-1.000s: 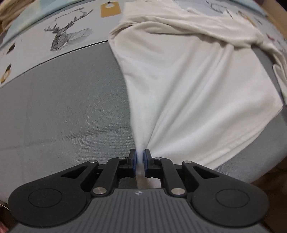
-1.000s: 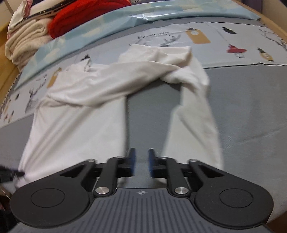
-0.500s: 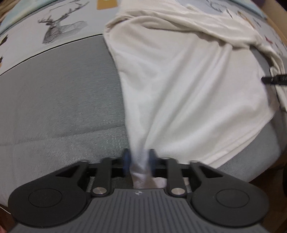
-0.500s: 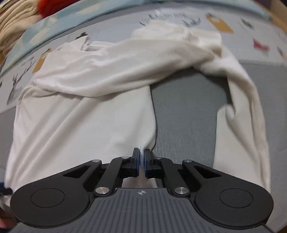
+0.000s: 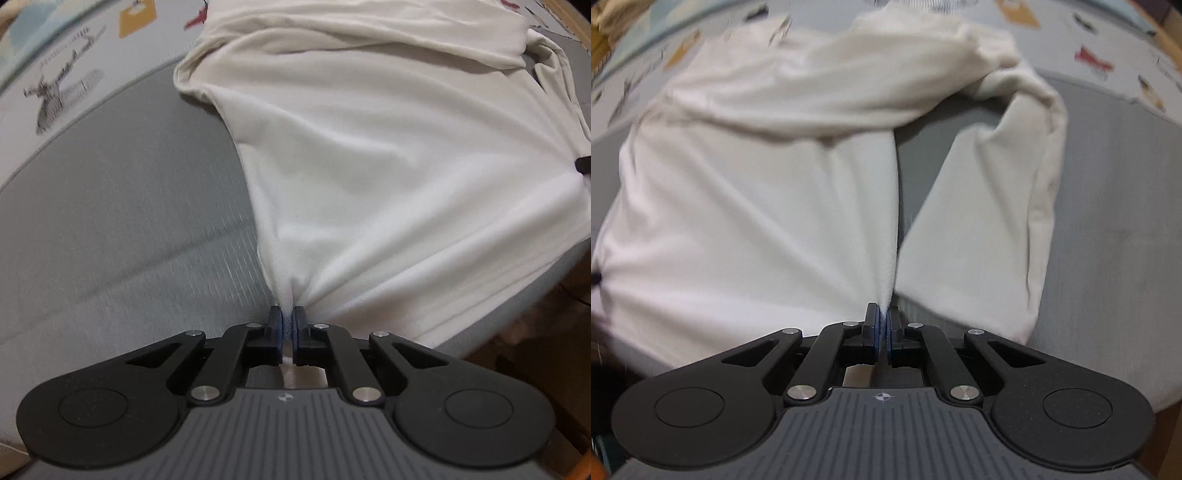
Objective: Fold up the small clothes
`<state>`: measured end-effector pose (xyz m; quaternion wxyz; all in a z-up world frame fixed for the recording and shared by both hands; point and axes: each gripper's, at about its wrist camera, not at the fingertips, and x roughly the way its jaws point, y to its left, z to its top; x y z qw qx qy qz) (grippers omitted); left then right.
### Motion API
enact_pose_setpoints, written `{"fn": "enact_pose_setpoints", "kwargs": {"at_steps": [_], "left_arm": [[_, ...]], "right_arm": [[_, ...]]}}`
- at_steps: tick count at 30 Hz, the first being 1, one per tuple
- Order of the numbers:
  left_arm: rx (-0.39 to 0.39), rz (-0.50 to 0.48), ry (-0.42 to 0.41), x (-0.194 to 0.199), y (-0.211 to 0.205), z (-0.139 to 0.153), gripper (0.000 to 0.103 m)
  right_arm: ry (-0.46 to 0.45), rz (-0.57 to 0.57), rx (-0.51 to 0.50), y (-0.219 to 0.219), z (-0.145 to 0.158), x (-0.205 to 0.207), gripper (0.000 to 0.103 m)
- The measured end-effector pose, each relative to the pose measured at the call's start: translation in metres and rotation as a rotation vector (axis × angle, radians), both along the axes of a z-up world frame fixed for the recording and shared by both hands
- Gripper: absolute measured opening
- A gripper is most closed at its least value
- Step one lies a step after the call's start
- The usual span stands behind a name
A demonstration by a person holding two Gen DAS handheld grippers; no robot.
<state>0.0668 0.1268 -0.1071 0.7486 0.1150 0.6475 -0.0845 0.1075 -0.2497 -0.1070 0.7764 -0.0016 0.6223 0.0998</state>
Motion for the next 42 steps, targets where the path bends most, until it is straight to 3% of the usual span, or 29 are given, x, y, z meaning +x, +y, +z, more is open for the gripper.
{"fn": "enact_pose_setpoints", "kwargs": {"at_steps": [3,6,8,11,15,21,27,28,29,30,34,38,42], "left_arm": [[0.008,-0.050,0.055,-0.009,0.000,-0.002,0.005],[0.034,-0.097,0.073,-0.016,-0.003,-0.003,0.005],[0.026,-0.087,0.064,-0.016,-0.001,-0.001,0.011],[0.032,-0.084,-0.045,-0.012,-0.002,0.013,0.019],[-0.043,0.041,-0.194,0.004,0.006,0.038,0.024],[-0.098,0.149,-0.363,0.035,0.003,0.060,0.024],[-0.152,0.152,-0.475,0.060,-0.021,0.067,0.024],[-0.168,0.147,-0.491,0.064,-0.025,0.067,0.024],[-0.184,0.139,-0.505,0.067,-0.030,0.068,0.024],[-0.203,0.126,-0.518,0.070,-0.036,0.069,0.024],[-0.262,0.031,-0.564,0.085,-0.067,0.067,0.024],[-0.299,-0.069,-0.591,0.101,-0.106,0.061,0.026],[-0.369,-0.155,-0.625,0.111,-0.145,0.055,0.043]], "right_arm": [[0.000,-0.002,0.032,-0.006,0.003,-0.004,0.004],[-0.117,-0.088,0.037,-0.019,0.021,0.001,0.007],[-0.172,-0.182,0.104,-0.034,0.032,0.006,0.011],[-0.228,-0.323,0.237,-0.054,0.042,0.013,0.015],[-0.268,-0.384,0.355,-0.053,0.043,0.026,0.018],[-0.241,-0.465,0.340,-0.038,0.023,0.046,0.034],[-0.171,-0.621,0.344,-0.039,-0.003,0.073,0.033],[-0.163,-0.628,0.360,-0.039,-0.006,0.077,0.028],[-0.165,-0.625,0.379,-0.038,-0.007,0.080,0.003],[-0.175,-0.617,0.388,-0.036,-0.006,0.083,0.000],[-0.335,-0.592,0.377,-0.030,0.024,0.082,0.000],[-0.568,-0.403,0.455,-0.016,0.066,0.077,0.000],[-0.578,-0.293,0.492,-0.008,0.071,0.081,0.000]]}}
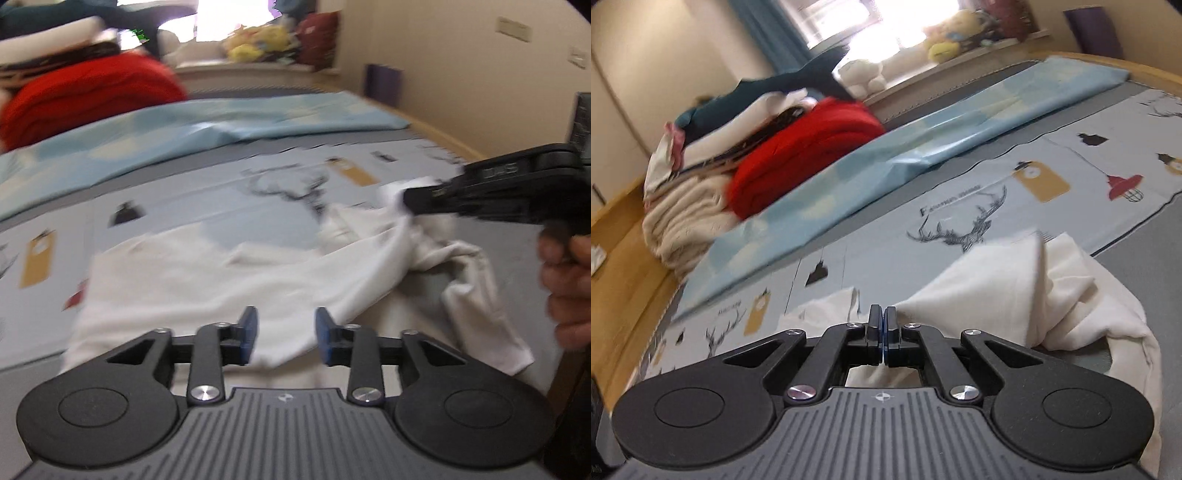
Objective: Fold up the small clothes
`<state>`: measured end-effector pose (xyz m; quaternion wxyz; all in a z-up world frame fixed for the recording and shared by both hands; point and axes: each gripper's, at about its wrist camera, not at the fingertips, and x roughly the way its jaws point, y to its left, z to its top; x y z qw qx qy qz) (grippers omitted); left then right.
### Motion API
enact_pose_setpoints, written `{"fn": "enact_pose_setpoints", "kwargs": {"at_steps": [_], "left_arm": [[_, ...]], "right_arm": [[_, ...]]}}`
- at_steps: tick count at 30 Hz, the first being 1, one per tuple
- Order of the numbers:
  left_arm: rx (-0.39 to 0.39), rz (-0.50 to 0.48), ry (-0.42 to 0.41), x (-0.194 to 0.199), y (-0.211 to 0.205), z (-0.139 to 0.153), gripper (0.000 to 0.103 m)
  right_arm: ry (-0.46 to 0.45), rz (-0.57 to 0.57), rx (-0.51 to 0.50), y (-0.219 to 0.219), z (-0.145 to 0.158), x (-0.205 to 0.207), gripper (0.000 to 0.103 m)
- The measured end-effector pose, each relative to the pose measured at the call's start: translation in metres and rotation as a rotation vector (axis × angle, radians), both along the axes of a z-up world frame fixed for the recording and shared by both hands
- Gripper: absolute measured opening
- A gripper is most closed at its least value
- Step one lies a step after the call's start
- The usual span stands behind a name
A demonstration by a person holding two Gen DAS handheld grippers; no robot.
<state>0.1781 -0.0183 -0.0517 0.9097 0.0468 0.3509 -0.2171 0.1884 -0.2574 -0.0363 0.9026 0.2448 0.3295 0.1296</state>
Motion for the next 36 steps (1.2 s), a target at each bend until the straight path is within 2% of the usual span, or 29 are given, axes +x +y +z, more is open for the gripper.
{"fn": "enact_pose_setpoints", "kwargs": {"at_steps": [4,7,9,10,11,13,17,19,21,22,25,28,31,35,36], "left_arm": [[-0.027,-0.090,-0.033,0.007,-0.038,-0.008,0.047],[-0.010,-0.097,-0.057,0.013,-0.060,-0.015,0.047],[-0.045,-0.109,-0.057,0.019,-0.066,-0.018,0.046],[-0.066,-0.115,-0.053,0.022,-0.068,-0.018,0.043],[-0.082,-0.123,-0.051,0.025,-0.070,-0.019,0.028],[-0.081,-0.149,-0.035,0.031,-0.073,-0.021,0.005],[0.000,-0.079,-0.002,0.049,-0.056,-0.027,0.001],[0.024,0.021,0.036,0.065,-0.030,-0.031,0.001],[0.032,0.161,0.082,0.084,0.010,-0.034,0.001],[0.034,0.236,0.105,0.092,0.033,-0.036,0.001],[0.045,0.452,0.158,0.107,0.116,-0.046,0.001],[0.072,0.642,0.154,0.103,0.206,-0.053,0.001],[0.069,0.834,0.141,0.088,0.293,-0.056,0.001],[0.104,1.134,0.117,0.050,0.406,-0.057,0.001],[0.089,1.203,0.125,0.038,0.433,-0.059,0.001]], "right_arm": [[-0.013,0.056,-0.008,-0.002,0.001,0.004,0.000],[-0.026,0.108,-0.062,0.007,0.001,0.004,0.000],[-0.033,0.127,-0.088,0.011,0.003,0.002,0.000],[-0.030,0.132,-0.099,0.012,0.002,0.003,0.000],[-0.027,0.130,-0.104,0.012,0.003,0.003,0.000],[-0.018,0.128,-0.106,0.013,0.002,0.006,0.000],[0.012,0.103,-0.113,0.016,-0.002,0.012,0.003],[0.026,0.060,-0.121,0.016,-0.002,0.016,0.009],[0.049,0.006,-0.113,0.013,-0.004,0.021,0.025],[0.069,-0.020,-0.120,0.013,-0.006,0.023,0.027],[0.165,-0.060,-0.177,0.018,-0.017,0.033,0.027],[0.262,-0.076,-0.207,0.022,-0.031,0.041,0.027],[0.332,-0.080,-0.233,0.026,-0.041,0.047,0.027],[0.378,-0.076,-0.283,0.034,-0.044,0.054,0.027],[0.383,-0.076,-0.298,0.036,-0.045,0.056,0.027]]}}
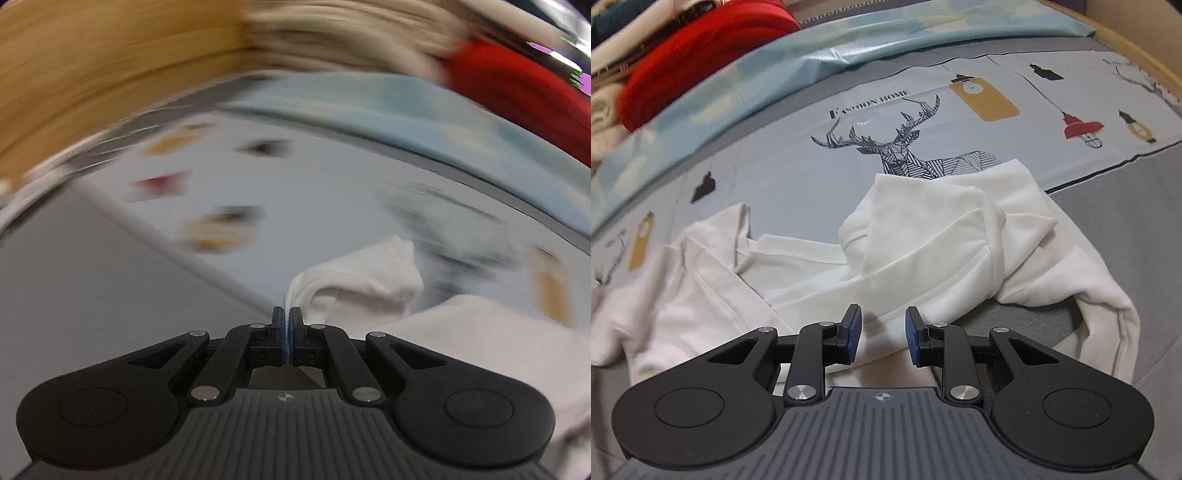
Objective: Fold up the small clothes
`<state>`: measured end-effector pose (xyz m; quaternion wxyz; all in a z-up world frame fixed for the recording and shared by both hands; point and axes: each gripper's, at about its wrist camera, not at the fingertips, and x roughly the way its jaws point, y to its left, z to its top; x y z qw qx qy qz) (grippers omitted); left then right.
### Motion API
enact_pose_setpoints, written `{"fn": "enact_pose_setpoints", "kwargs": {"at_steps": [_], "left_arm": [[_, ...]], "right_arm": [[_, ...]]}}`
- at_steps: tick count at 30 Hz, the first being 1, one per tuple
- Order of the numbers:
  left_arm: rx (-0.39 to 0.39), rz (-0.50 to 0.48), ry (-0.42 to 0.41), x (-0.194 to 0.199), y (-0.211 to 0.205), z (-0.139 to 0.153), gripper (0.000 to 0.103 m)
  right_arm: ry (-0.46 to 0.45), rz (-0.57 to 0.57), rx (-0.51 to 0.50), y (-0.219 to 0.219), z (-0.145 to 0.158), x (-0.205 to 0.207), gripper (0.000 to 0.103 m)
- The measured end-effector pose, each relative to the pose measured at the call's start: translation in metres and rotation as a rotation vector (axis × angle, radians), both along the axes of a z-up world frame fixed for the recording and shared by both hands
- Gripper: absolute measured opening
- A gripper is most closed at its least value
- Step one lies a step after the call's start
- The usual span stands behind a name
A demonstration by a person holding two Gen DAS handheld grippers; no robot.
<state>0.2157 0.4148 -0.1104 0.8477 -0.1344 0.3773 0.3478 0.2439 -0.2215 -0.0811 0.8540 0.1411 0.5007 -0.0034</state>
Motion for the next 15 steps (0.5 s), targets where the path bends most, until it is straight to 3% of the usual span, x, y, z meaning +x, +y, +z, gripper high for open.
{"fn": "enact_pose_setpoints", "kwargs": {"at_steps": [4,7,9,11,13,15], "left_arm": [[-0.093,0.264,-0.038,-0.047,0.077,-0.006,0.003],[-0.189,0.362,-0.117,-0.071,0.104,-0.002,0.004],[-0.271,0.322,-0.194,-0.074,0.105,0.003,0.016],[-0.368,0.229,-0.245,-0.066,0.103,0.002,0.056],[-0.401,0.164,-0.214,-0.051,0.097,-0.004,0.058],[-0.364,0.112,-0.179,-0.042,0.087,-0.008,0.057]], "right_arm": [[0.013,0.002,-0.005,0.004,0.003,0.006,0.027],[0.016,0.012,-0.028,0.008,0.005,0.009,0.027],[0.027,0.009,-0.041,0.008,0.004,0.011,0.027],[0.037,0.002,-0.048,0.007,0.003,0.014,0.027],[0.044,-0.002,-0.052,0.008,0.003,0.015,0.027],[0.043,-0.007,-0.057,0.008,0.004,0.016,0.027]]}}
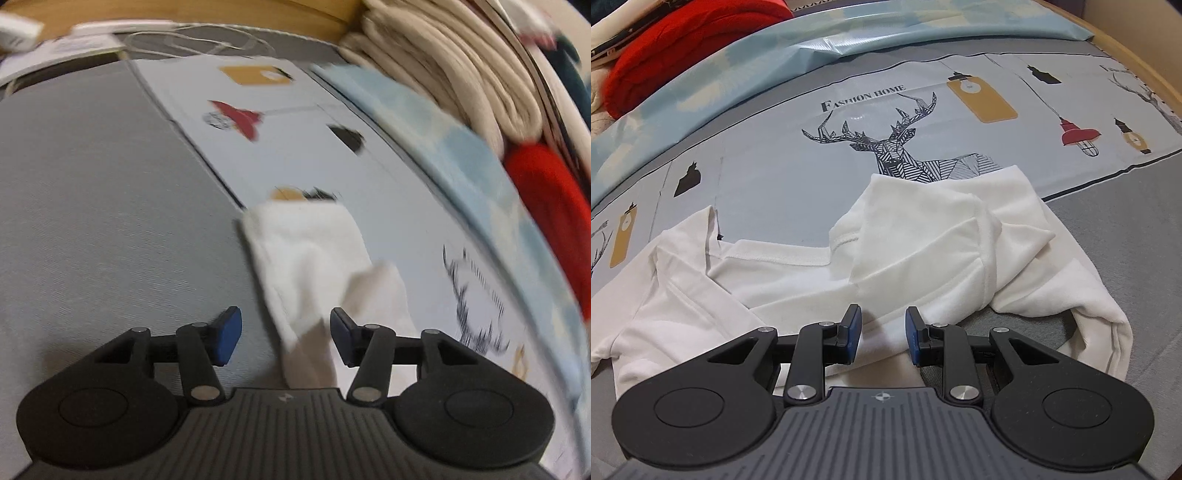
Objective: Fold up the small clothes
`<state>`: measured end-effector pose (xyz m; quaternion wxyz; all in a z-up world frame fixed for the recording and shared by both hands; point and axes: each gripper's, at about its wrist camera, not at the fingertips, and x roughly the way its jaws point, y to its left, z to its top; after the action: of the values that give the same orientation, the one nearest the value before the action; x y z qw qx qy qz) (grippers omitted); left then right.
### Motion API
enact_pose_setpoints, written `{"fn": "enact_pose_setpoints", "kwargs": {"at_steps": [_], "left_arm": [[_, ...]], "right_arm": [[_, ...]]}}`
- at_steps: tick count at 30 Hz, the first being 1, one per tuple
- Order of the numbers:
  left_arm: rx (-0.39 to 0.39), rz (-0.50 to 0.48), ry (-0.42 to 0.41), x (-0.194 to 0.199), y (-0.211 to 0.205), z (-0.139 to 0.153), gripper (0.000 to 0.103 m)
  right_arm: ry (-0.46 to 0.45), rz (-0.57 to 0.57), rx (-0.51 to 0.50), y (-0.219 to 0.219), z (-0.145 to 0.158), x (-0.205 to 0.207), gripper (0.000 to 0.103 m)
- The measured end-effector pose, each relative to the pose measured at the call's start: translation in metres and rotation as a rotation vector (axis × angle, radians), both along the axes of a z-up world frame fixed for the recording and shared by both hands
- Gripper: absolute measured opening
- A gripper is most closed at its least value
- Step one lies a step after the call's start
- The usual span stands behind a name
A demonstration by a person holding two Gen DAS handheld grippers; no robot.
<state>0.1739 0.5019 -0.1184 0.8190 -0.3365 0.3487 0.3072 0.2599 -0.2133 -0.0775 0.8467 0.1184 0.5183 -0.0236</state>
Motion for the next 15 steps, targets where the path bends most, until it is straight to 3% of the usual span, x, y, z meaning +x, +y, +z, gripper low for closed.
{"fn": "enact_pose_setpoints", "kwargs": {"at_steps": [1,2,4,7,8,9,11,13,15], "left_arm": [[0.028,-0.018,0.010,0.004,-0.003,0.000,0.050],[0.057,-0.044,0.023,0.009,-0.006,-0.001,0.012],[0.136,-0.020,0.077,0.010,-0.009,0.001,0.004],[0.271,0.233,0.187,-0.011,-0.007,0.011,0.004],[0.264,0.286,0.222,-0.017,-0.002,0.011,0.005],[0.231,0.311,0.251,-0.019,0.002,0.009,0.007],[0.181,0.365,0.332,-0.024,0.004,0.008,0.032],[0.240,0.445,0.374,-0.026,-0.009,0.021,0.035],[0.320,0.424,0.336,-0.016,-0.030,0.041,0.036]], "right_arm": [[0.000,0.001,-0.002,0.000,0.000,0.000,0.027],[-0.001,0.001,-0.003,0.000,0.001,-0.001,0.027],[-0.001,0.000,-0.002,-0.001,0.002,-0.002,0.027],[-0.005,-0.014,0.000,-0.005,0.004,-0.002,0.027],[-0.008,-0.019,0.002,-0.007,0.004,-0.002,0.027],[-0.012,-0.025,0.003,-0.009,0.004,-0.002,0.027],[-0.015,-0.037,0.007,-0.013,0.004,-0.001,0.027],[-0.029,-0.046,0.021,-0.017,0.005,-0.001,0.027],[-0.044,-0.060,0.030,-0.021,0.004,-0.002,0.027]]}}
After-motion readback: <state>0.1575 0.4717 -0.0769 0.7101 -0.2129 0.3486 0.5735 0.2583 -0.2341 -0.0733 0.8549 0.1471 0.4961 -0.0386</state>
